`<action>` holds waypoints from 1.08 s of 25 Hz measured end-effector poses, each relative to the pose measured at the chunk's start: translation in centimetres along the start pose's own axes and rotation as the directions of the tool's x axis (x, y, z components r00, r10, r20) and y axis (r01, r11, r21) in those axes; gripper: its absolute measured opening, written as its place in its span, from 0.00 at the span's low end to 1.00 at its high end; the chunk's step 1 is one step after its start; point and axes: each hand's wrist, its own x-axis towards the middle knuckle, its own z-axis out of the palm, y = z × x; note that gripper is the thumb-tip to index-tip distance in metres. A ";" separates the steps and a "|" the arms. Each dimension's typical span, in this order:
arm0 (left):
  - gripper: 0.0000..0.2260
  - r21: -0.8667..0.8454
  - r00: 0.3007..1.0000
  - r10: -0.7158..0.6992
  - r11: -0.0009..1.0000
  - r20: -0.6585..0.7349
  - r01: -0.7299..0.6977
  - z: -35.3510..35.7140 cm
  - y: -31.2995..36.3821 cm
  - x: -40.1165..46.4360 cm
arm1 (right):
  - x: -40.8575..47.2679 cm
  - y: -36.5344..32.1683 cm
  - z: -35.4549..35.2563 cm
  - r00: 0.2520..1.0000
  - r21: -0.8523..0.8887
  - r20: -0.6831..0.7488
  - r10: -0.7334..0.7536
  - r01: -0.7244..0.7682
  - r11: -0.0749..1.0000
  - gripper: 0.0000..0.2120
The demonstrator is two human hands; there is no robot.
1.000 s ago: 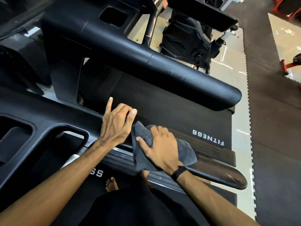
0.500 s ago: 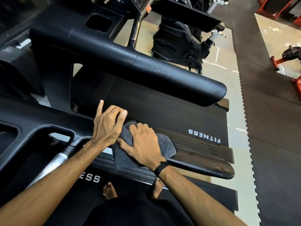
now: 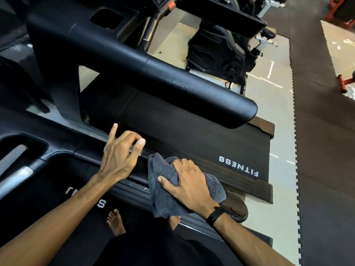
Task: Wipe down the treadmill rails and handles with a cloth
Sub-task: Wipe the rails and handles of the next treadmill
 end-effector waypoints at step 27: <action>0.30 0.019 0.996 0.030 0.999 0.086 -0.032 -0.1 0.4 -0.4 | -2.1 0.2 -0.4 0.940 -0.266 -0.131 0.314 -0.338 0.903 0.21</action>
